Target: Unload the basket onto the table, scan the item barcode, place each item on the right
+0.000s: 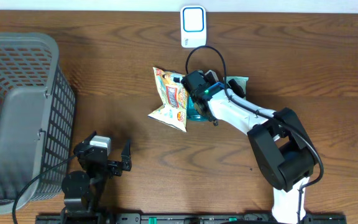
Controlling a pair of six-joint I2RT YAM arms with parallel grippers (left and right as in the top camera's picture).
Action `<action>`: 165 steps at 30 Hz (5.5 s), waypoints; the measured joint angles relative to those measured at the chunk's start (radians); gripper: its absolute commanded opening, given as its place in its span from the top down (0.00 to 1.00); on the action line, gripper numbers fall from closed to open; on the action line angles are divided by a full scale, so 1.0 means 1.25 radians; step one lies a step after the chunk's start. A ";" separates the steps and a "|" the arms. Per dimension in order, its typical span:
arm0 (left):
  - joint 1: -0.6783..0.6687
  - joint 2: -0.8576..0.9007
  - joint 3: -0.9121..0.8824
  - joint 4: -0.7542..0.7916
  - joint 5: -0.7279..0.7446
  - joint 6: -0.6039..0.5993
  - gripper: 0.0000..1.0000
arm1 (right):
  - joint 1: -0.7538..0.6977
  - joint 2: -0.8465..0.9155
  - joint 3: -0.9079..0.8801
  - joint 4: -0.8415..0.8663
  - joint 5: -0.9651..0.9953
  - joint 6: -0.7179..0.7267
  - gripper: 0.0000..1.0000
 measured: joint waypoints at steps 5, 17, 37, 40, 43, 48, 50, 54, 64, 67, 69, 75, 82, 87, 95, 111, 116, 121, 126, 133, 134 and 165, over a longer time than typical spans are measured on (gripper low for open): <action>0.000 0.000 0.000 0.000 0.000 0.000 0.02 | -0.002 0.006 0.000 0.041 0.002 0.017 0.18; 0.000 0.000 0.000 0.000 0.000 0.000 0.02 | -0.041 0.010 0.000 0.008 0.006 0.172 0.29; 0.000 0.000 0.000 0.000 0.000 0.000 0.02 | -0.047 0.085 0.018 0.002 0.074 0.254 0.99; 0.000 0.000 0.000 0.000 0.000 0.000 0.02 | -0.050 0.085 0.021 -0.002 0.057 0.249 0.99; 0.000 0.000 0.000 0.000 0.000 0.000 0.02 | -0.064 0.082 0.050 -0.043 0.001 0.237 0.99; 0.000 0.000 0.000 0.000 0.000 0.000 0.02 | -0.116 0.052 0.149 -0.171 -0.302 0.170 0.99; 0.000 0.000 0.000 0.000 0.000 0.000 0.02 | -0.137 0.036 0.185 -0.219 -0.483 0.126 0.99; 0.000 0.000 0.000 0.000 0.000 0.000 0.02 | -0.188 0.013 0.219 -0.319 -0.787 0.039 0.99; 0.000 0.000 0.000 0.000 0.000 0.000 0.02 | -0.321 0.009 0.220 -0.498 -1.239 -0.223 0.99; 0.000 0.000 0.000 0.000 0.000 0.000 0.02 | -0.329 0.009 0.220 -0.524 -1.347 -0.281 0.99; 0.000 0.000 0.000 0.000 0.000 0.000 0.02 | -0.329 0.009 0.220 -0.547 -1.419 -0.314 0.99; 0.000 0.000 0.000 0.000 0.000 0.000 0.02 | -0.328 0.009 0.220 -0.654 -1.611 -0.438 0.99; 0.000 0.000 0.000 0.000 0.000 0.000 0.02 | -0.328 0.008 0.219 -0.833 -1.707 -0.698 0.99; 0.000 0.000 0.000 0.000 0.000 0.000 0.02 | -0.327 0.007 0.210 -0.842 -1.713 -0.822 0.99; 0.000 0.000 0.000 0.000 0.000 0.000 0.02 | -0.295 -0.002 0.121 -0.842 -1.712 -0.948 0.99; 0.000 0.000 0.000 0.000 0.000 0.000 0.02 | -0.269 -0.379 -0.136 -0.842 -1.676 -1.040 0.99; 0.000 0.000 0.000 0.000 0.000 0.000 0.02 | -0.268 -0.463 -0.203 -0.843 -1.677 -1.052 0.99; 0.000 0.000 0.000 0.000 0.000 0.000 0.02 | -0.268 -0.494 -0.217 -0.835 -1.684 -1.057 0.99; 0.000 0.000 0.000 0.000 0.000 0.000 0.02 | -0.268 -0.496 -0.217 -0.761 -1.668 -1.066 0.99; 0.000 0.000 0.000 0.000 0.000 0.000 0.02 | -0.268 -0.497 -0.222 -0.427 -1.585 -0.875 0.99; 0.000 0.000 0.000 0.000 0.000 0.000 0.02 | -0.268 -0.497 -0.223 -0.353 -1.551 -0.800 0.99; 0.000 0.000 0.000 0.000 0.000 0.000 0.02 | -0.172 -0.160 0.147 0.012 -0.579 -0.096 0.99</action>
